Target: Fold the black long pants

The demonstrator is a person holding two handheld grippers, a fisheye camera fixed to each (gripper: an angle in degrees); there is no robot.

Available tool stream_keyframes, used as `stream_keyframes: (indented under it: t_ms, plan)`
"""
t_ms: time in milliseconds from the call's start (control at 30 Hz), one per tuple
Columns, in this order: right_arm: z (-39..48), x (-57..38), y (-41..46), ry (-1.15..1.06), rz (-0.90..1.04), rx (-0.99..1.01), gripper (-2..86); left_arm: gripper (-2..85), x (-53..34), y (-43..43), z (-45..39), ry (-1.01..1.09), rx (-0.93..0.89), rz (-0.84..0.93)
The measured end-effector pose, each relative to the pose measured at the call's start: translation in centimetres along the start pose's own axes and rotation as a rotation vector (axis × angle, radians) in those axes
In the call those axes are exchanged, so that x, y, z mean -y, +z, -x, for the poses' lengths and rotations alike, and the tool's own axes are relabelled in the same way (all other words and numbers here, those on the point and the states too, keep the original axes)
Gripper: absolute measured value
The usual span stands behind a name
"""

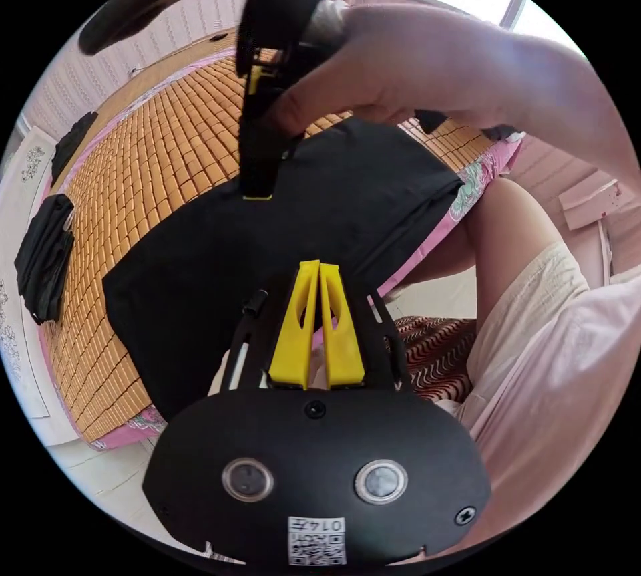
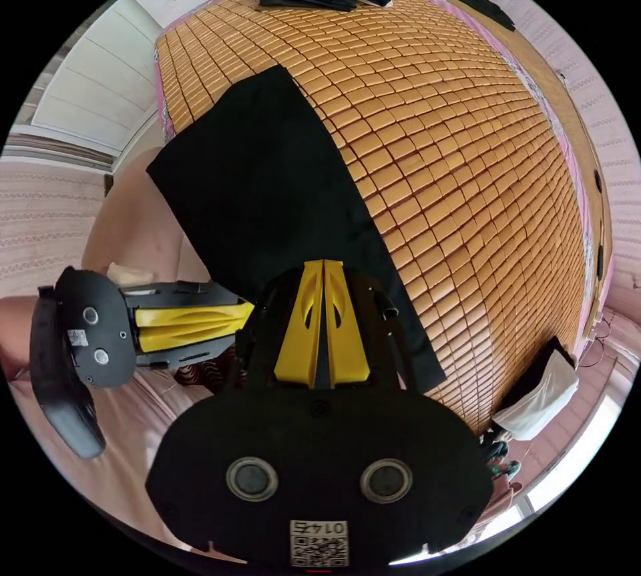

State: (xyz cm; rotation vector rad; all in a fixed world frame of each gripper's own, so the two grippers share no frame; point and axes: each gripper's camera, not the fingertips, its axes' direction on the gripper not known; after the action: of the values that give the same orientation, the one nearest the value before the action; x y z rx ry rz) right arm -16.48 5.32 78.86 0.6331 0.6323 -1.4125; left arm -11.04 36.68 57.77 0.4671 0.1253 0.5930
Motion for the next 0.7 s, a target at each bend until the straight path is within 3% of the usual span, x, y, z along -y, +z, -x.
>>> stream_keyframes:
  t_ms: [100,367,700]
  plan:
    - [-0.5,1.7,2.7,0.011,0.128,-0.028,-0.4,-1.0,1.0,1.3,-0.8,0.031,0.025,0.025]
    - [-2.2,0.8,1.4,-0.103,0.136,0.008,-0.6,-1.0,3.7,2.4,-0.3,-0.012,-0.075,0.047]
    - [-7.8,-0.9,0.9,0.017,0.132,0.083,-0.4,-1.0,5.9,3.5,-1.8,0.052,-0.028,0.028]
